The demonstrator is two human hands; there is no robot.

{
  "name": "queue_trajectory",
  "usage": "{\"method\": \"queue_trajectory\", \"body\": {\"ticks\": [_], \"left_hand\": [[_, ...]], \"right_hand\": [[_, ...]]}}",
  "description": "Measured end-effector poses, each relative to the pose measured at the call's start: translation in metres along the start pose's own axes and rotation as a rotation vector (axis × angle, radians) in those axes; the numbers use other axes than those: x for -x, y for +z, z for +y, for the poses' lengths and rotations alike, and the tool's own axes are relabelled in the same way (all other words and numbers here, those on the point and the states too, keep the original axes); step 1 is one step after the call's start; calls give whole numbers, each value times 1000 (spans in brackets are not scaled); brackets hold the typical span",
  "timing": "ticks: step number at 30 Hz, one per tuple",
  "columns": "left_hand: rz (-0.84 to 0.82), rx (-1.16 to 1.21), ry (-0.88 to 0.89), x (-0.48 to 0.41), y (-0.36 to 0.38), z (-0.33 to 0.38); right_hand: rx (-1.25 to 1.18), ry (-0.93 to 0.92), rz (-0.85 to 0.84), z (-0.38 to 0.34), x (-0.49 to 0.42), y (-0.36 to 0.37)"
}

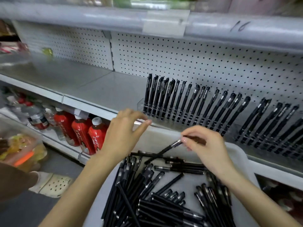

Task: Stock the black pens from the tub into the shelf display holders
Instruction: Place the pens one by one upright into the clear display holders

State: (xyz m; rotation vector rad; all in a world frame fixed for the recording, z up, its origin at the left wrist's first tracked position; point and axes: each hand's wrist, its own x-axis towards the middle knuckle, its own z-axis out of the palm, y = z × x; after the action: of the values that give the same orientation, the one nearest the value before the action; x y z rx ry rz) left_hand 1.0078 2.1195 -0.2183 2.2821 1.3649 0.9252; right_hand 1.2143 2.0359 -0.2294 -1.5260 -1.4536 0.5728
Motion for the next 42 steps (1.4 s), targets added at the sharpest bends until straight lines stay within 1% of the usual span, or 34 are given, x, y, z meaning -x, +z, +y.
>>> {"method": "queue_trajectory", "body": {"ticks": [2,5,7,10,12,16,17,18,21,22,23,27,30,33,42], "left_hand": [[-86,95,70,2,-2,11],[-226,24,137,-2,1,27],[-206,29,154,-10,5,36],[-103,91,127,-25,8,42],[-125,180,76,-33,9,44],[-161,367,29,-42,11,46],[-149,345,31,-44,13,42],[-128,264,39,-46,15,37],[-105,-145,126,-47,21,23],[-92,-234,168,-45,24,19],[-81,-274,205,-43,26,18],[-70,-323,254,-40,37,11],[-103,-330,238,-39,39,8],[-90,-332,252,-38,42,7],[-76,-370,252,-39,50,2]], "right_hand": [[-116,-36,48,-19,-9,-12],[-243,-72,99,-44,-27,-25],[-291,-99,141,-56,-39,-31],[-323,-132,163,-67,-53,-34],[-299,-145,139,-70,-62,-34],[-144,-183,90,-68,-76,-33],[-145,-183,97,-67,-79,-33],[-154,-181,118,-66,-83,-34],[-178,-185,226,-65,-95,-41],[-156,-198,256,-65,-99,-43],[-121,-209,277,-65,-103,-44],[-34,-228,303,-63,-113,-43],[55,-247,317,-61,-118,-37],[140,-246,303,-60,-121,-31],[175,-265,296,-59,-129,-22]]}}
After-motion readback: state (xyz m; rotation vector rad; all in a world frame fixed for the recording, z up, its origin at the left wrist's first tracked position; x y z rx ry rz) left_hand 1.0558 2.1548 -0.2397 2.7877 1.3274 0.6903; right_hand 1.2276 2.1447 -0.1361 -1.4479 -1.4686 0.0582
